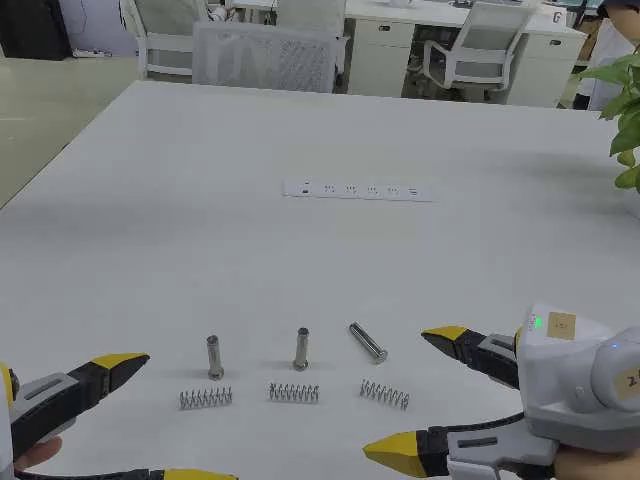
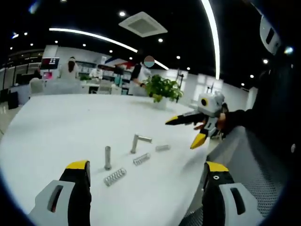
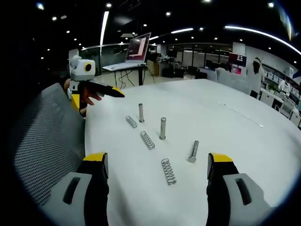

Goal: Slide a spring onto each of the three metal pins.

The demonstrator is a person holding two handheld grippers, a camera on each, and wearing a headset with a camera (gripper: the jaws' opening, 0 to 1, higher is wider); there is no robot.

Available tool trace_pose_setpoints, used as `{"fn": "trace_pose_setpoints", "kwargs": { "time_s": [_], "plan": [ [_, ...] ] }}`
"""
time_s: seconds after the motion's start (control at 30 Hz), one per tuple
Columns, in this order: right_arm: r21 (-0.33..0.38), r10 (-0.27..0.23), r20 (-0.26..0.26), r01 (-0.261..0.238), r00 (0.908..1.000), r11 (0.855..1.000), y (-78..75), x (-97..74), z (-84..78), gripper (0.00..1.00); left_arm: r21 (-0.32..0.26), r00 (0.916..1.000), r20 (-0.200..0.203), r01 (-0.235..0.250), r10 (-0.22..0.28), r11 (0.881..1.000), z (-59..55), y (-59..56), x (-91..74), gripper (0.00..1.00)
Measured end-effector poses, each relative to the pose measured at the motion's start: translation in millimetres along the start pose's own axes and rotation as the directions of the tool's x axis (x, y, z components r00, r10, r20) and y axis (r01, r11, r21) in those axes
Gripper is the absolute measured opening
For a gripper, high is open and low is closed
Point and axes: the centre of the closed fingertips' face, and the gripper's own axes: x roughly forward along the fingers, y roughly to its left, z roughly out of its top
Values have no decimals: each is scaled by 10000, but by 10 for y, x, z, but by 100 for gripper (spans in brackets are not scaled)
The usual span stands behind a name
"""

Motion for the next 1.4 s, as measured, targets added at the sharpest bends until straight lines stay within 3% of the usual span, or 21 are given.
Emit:
{"fn": "trace_pose_setpoints", "kwargs": {
  "time_s": [1.4],
  "plan": [
    [-23,259,-228,-259,9994,9997,51,29,-61,85,-104,9996,-256,-72,69,9999,-56,17,15,95]
  ]
}}
